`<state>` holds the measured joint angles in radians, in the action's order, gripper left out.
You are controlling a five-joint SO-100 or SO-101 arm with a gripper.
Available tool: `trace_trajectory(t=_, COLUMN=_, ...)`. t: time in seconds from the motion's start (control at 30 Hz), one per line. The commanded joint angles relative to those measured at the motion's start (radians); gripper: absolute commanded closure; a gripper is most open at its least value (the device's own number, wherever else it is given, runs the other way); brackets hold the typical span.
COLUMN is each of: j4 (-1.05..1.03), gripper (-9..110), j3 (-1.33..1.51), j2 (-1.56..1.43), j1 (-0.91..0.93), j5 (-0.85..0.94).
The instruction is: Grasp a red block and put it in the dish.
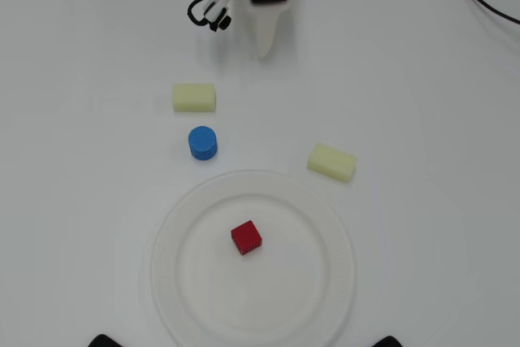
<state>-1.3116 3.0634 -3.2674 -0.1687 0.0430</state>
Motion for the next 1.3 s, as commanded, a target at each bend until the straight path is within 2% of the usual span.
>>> trace_trajectory(t=0.0, j4=-0.017, gripper=101, j3=0.114, j2=-0.186, j1=-0.005, j5=-0.009)
trace_trajectory(t=0.23, j4=-0.017, gripper=101, j3=0.114, j2=-0.186, j1=-0.008, j5=0.041)
trace_trajectory(t=1.27, j4=-0.015, gripper=101, j3=0.114, j2=-0.186, j1=-0.002, j5=0.020)
